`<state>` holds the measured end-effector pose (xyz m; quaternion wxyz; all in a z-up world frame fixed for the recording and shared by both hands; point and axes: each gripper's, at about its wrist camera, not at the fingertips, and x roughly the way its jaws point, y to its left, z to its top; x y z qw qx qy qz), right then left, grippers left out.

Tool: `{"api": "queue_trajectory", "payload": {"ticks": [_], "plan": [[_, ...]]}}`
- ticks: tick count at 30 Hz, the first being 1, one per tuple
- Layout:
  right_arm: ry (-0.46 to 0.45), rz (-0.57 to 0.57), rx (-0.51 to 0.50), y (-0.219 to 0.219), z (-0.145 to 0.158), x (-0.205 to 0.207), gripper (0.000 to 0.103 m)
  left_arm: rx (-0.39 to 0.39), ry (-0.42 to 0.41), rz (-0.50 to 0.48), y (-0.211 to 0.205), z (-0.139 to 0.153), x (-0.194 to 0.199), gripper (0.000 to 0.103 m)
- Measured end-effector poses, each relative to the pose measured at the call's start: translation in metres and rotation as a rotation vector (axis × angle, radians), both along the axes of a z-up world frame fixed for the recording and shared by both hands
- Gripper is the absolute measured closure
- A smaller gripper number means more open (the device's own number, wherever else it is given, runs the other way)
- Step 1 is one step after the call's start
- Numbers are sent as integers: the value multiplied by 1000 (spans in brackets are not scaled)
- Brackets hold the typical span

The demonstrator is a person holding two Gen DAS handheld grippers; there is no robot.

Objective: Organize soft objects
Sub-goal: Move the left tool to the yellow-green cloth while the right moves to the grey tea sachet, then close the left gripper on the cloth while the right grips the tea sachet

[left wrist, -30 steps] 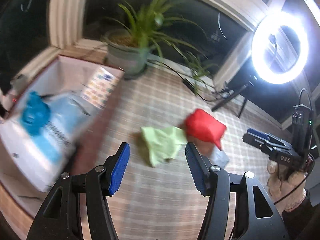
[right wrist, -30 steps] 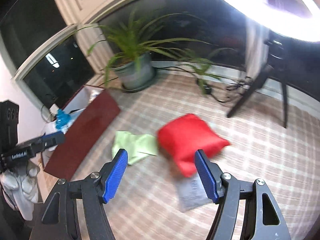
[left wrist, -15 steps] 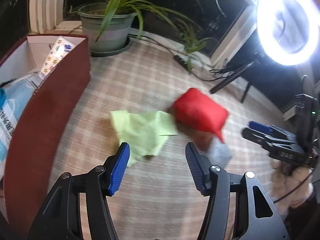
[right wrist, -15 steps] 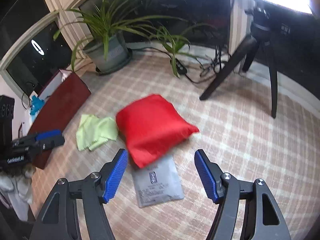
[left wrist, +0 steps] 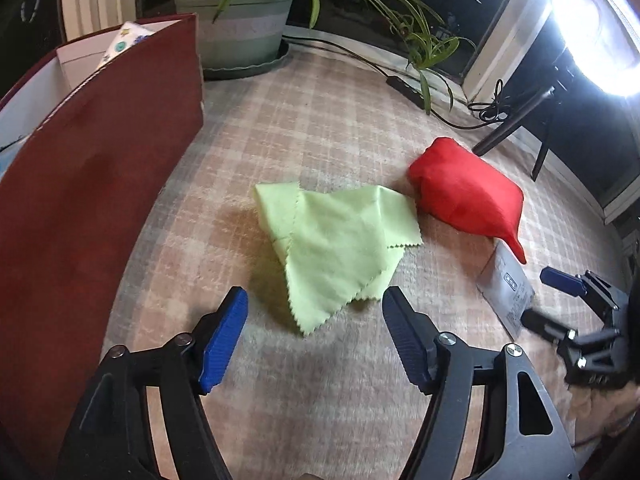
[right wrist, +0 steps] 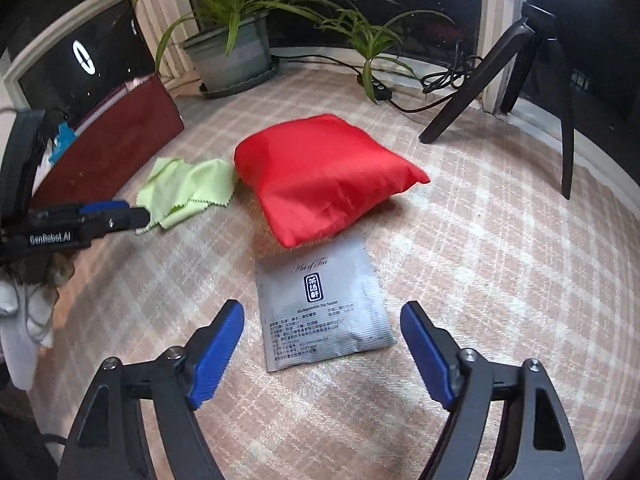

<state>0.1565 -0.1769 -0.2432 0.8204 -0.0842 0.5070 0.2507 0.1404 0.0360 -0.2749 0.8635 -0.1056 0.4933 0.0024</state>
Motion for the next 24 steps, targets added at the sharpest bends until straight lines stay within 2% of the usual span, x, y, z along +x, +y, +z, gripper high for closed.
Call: {"api": "queue_trajectory", "payload": {"ticks": [8, 12, 15, 20, 24], "plan": [[-53, 41, -113, 19, -14, -3, 24, 74, -25, 4, -12, -9, 15, 29], [-84, 70, -146, 27, -18, -4, 19, 137, -40, 7, -19, -12, 24, 27], [-77, 81, -136, 28, -18, 1, 19, 168, -48, 9, -22, -14, 31, 24], [-52, 77, -112, 23, -20, 4, 19, 187, -58, -3, -31, -16, 38, 23], [-56, 88, -107, 23, -18, 0, 28, 185, -76, -39, -41, -16, 39, 26]]}}
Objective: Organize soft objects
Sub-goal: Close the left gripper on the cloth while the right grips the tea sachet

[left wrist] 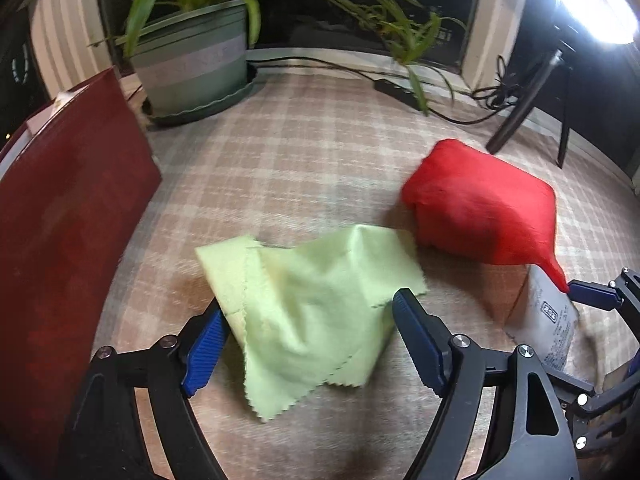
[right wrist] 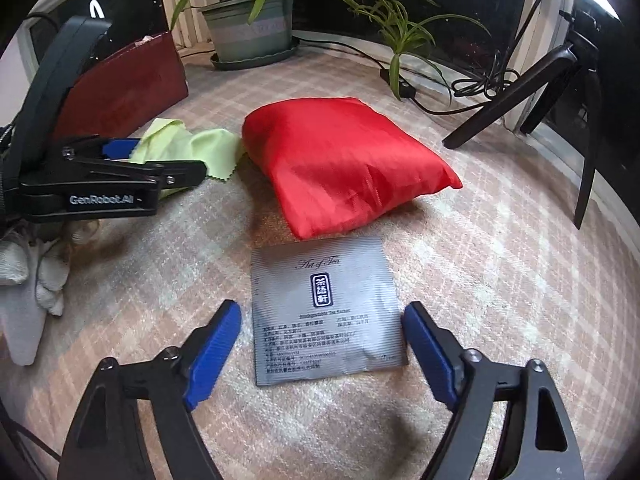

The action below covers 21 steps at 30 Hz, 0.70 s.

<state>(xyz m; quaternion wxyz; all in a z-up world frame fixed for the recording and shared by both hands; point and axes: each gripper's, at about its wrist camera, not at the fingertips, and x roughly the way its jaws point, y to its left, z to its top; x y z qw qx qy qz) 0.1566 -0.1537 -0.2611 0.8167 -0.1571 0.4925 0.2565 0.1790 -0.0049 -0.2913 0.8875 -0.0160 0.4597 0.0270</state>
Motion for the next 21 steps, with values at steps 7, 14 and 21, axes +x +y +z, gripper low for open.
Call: {"api": "queue_trajectory", "payload": {"ticks": [7, 14, 21], "plan": [[-3, 18, 10, 0, 2, -7, 44, -9, -37, 12, 0, 3, -1, 64], [-7, 31, 13, 2, 3, -9, 48, -84, -45, 45, 14, 3, -2, 89], [-3, 35, 23, -1, 4, -10, 50, -112, -47, 47, 20, 4, -5, 94]]}}
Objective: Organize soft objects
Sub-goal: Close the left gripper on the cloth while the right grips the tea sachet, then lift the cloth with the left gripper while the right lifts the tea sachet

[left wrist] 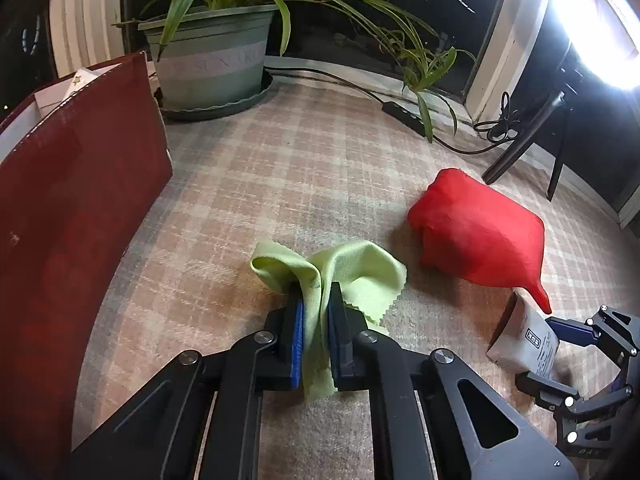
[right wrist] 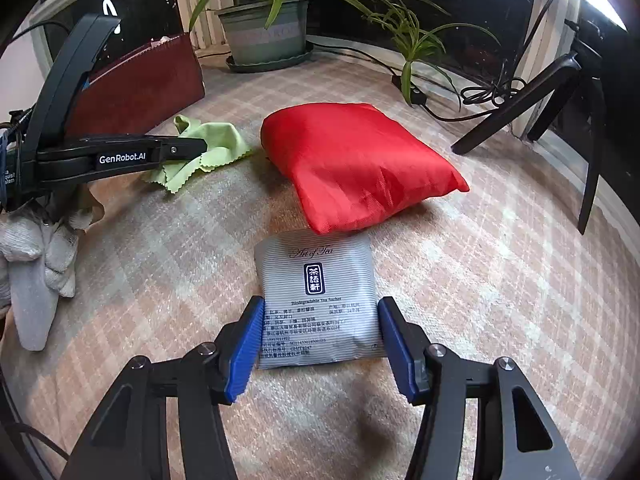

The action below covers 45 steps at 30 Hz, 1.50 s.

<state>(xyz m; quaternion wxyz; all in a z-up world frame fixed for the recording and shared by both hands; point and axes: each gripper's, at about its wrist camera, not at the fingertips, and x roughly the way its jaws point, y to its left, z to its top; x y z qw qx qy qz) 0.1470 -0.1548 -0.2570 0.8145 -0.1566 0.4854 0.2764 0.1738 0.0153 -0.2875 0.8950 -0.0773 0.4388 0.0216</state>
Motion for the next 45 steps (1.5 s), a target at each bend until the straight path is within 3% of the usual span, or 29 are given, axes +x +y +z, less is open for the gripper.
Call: {"api": "queue_trajectory", "payload": {"ticks": [15, 20, 22, 24, 26, 34, 37, 39, 40, 42, 45], "plan": [[-35, -21, 25, -15, 15, -10, 51, -51, -51, 12, 14, 21, -27, 95], [-38, -12, 13, -14, 15, -12, 51, -42, 2, -35, 10, 8, -18, 95], [-37, -14, 16, -14, 16, -15, 51, -21, 12, -34, 7, 3, -14, 87], [-40, -13, 18, -13, 17, -14, 51, -26, 18, -23, 8, 1, -13, 59], [-39, -12, 21, -14, 17, -14, 51, -33, 15, -9, 10, 1, -11, 42], [-30, -20, 24, -14, 14, -12, 51, 71, 10, -10, -3, -4, 6, 30], [-30, -19, 22, -13, 13, -11, 51, 126, 11, 2, -8, -5, 10, 40], [-32, -18, 22, -12, 12, -10, 51, 123, 2, 11, -6, -4, 10, 63], [-33, -19, 23, -12, 13, -10, 51, 119, -1, 12, -5, -3, 11, 69], [-32, -20, 25, -12, 12, -10, 51, 98, -2, 1, -3, -3, 12, 94], [-35, -19, 23, -12, 12, -10, 51, 57, -1, 8, 2, -3, 11, 97]]}}
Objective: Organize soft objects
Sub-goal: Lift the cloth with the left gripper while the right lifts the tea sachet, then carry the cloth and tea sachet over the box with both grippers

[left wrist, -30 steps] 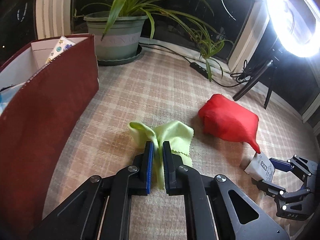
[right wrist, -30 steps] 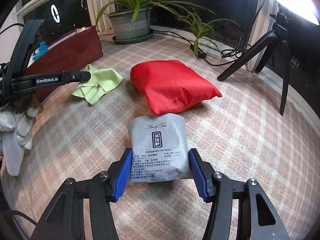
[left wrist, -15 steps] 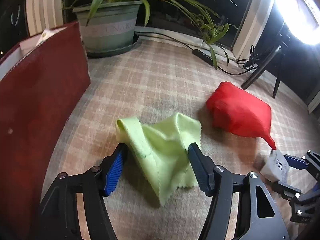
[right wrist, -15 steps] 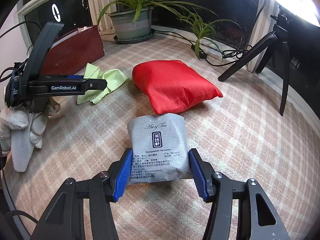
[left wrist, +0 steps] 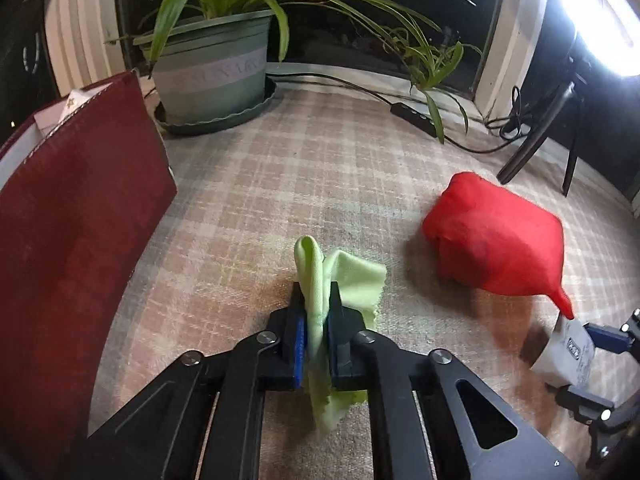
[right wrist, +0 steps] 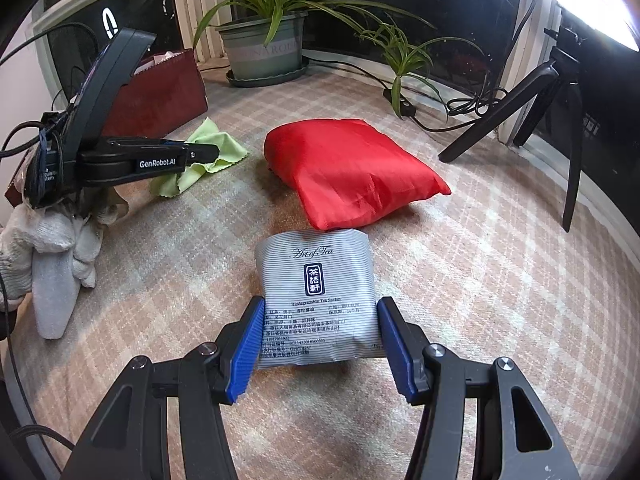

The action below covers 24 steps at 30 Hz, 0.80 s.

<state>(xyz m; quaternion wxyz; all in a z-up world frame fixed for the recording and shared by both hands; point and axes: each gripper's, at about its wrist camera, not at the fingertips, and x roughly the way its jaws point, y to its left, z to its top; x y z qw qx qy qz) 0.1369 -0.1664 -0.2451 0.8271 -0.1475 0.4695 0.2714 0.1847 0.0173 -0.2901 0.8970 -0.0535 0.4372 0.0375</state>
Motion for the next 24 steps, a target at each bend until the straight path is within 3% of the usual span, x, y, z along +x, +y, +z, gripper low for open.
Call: {"api": "queue_trajectory", "payload": {"ticks": [7, 17, 24], "plan": [[-8, -3, 7, -2, 2, -1, 51, -154, -39, 56, 22, 16, -25, 98], [-41, 18, 5, 4, 14, -8, 52, -170, -138, 42, 27, 60, -59, 98], [-82, 66, 27, 19, 37, -16, 52, -167, -181, 41, 45, 103, -90, 98]]}}
